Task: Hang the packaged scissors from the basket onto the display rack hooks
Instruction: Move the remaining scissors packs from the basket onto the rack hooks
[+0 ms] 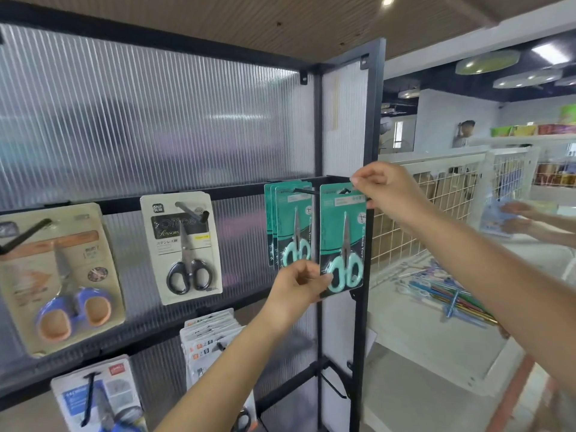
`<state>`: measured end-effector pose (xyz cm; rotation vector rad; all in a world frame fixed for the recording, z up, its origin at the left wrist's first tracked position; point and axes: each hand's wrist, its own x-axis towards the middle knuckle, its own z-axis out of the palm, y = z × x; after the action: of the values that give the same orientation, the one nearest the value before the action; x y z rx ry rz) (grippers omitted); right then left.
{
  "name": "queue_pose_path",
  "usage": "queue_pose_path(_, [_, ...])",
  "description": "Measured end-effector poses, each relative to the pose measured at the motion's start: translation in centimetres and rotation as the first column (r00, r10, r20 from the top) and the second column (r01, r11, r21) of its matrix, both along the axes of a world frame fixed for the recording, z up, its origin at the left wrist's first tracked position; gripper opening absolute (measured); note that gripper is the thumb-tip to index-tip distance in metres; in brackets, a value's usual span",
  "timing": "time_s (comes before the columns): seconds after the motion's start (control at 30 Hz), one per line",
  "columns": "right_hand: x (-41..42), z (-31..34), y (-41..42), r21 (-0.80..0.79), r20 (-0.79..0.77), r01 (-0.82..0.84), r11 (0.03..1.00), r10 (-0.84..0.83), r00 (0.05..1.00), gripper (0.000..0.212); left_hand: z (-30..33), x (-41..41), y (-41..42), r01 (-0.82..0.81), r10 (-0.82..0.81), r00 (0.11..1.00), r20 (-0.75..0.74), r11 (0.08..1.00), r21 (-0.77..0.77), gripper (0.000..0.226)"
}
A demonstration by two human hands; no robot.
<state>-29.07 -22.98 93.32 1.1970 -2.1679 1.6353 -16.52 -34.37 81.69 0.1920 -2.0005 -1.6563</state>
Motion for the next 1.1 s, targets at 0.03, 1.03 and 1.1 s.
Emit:
queue_pose_path(0.03, [0.0, 0.0, 0.0, -0.001, -0.007, 0.005, 1.0, -0.005, 1.0, 0.005, 0.0, 0.0, 0.0, 0.01, -0.01, 1.0, 0.002, 1.0, 0.003, 0.021])
queue_pose_path(1.03, [-0.5, -0.8, -2.6, 0.007, -0.06, 0.068, 0.998, -0.067, 0.996, 0.007, -0.9, 0.5, -1.1, 0.025, -0.025, 1.0, -0.001, 0.991, 0.135, 0.018])
queue_pose_path(1.1, [-0.9, -1.0, -3.6, -0.001, -0.062, 0.079, 0.997, -0.079, 0.995, 0.008, -0.8, 0.0, -1.7, -0.036, 0.035, 0.999, 0.007, 0.993, 0.116, 0.017])
